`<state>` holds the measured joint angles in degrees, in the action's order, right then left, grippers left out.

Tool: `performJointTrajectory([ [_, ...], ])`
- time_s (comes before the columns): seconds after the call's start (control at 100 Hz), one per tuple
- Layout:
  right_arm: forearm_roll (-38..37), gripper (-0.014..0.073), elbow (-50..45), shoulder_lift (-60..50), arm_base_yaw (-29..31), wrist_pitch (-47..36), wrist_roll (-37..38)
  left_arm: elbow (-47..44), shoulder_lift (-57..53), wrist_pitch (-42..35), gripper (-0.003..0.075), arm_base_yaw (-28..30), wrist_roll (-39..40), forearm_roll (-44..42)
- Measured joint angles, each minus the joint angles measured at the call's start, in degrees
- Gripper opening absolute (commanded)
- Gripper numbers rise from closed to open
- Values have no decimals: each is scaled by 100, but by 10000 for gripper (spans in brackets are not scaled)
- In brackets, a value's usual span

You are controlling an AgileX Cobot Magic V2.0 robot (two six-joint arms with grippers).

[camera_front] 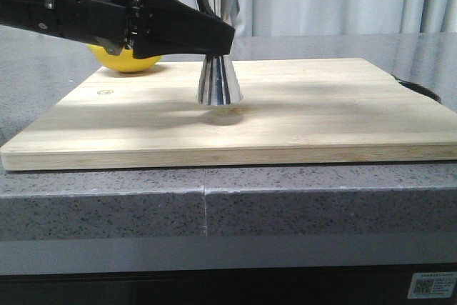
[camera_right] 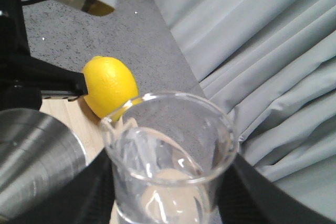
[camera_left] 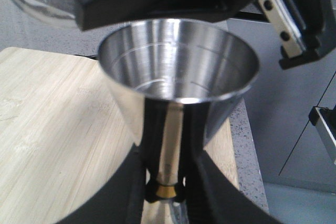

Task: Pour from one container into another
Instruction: 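Carry the beaker with the right gripper above the held jigger, then tilt the beaker with the right gripper, pouring liquid into the jigger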

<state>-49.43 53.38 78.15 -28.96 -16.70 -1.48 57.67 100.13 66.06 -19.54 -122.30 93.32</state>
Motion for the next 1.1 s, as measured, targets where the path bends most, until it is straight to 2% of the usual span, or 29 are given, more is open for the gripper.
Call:
performJointTrajectory([
  [1.1,-581,192,0,-254,0,177,0,13,0,10,-19,0,37,-36],
])
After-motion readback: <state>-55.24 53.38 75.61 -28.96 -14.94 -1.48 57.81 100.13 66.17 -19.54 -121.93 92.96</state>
